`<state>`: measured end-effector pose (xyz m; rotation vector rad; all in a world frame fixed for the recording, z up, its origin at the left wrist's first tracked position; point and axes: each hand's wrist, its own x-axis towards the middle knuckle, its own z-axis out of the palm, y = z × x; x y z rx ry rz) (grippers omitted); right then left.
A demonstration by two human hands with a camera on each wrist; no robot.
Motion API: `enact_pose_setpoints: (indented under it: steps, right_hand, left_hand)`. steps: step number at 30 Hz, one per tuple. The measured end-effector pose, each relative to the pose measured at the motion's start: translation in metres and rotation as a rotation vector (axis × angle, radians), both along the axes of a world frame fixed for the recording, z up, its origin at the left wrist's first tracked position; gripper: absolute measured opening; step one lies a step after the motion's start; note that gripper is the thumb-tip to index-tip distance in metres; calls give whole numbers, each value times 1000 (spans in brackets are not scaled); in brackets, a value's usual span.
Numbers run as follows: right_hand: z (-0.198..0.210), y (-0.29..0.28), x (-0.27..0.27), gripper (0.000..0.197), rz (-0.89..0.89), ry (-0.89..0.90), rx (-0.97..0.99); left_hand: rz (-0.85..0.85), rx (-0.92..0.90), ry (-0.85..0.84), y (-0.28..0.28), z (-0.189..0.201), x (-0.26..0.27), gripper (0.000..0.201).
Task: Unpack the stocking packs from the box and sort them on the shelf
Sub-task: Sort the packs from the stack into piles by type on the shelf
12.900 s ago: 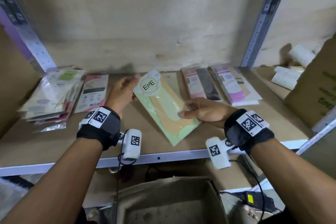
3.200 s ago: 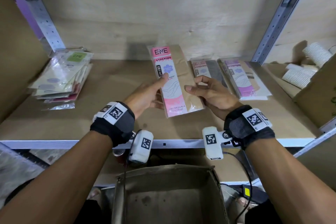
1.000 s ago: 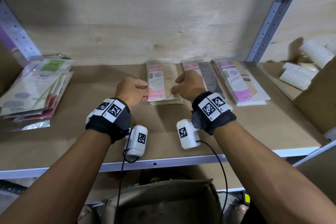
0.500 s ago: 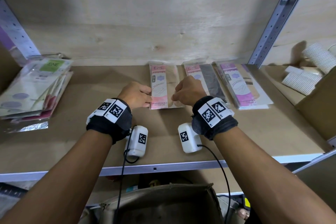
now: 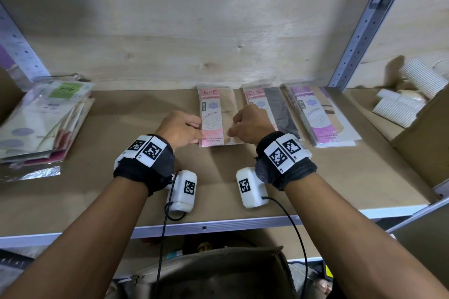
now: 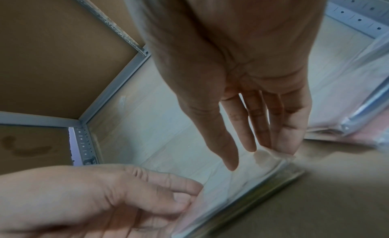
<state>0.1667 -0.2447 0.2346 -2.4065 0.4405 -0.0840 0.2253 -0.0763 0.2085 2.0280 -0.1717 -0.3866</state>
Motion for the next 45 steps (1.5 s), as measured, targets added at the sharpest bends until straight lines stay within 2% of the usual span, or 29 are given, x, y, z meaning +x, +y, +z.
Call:
enact_pose_setpoints:
  steps: [12, 20, 24, 27, 38, 40, 43, 45]
  right_hand:
    - [5, 3, -10, 32, 29, -81, -112]
    - [-3, 3, -3, 34, 33, -6, -55]
    - [-8, 2, 2, 21, 28, 43, -22]
    - [-9, 2, 4, 19, 32, 60, -24]
    - [-7, 4, -5, 31, 47, 24, -61]
    - [-5, 5, -8, 32, 51, -4, -75]
    - [-3, 9, -9, 46, 81, -47, -53]
    - [-4, 16, -9, 51, 114, -61, -44]
  left_hand:
    - [87, 7, -191, 5, 2, -6, 47]
    - [29, -15, -96, 2, 1, -5, 48]
    - [14, -14, -64, 1, 0, -4, 50]
    - [8, -15, -56, 0, -1, -3, 50]
    - [21, -26, -116, 7, 0, -5, 50]
    - [26, -50, -84, 10, 0, -6, 53]
    - [36, -120, 7, 22, 1, -7, 53]
    - [72, -133, 8, 32, 2, -7, 56]
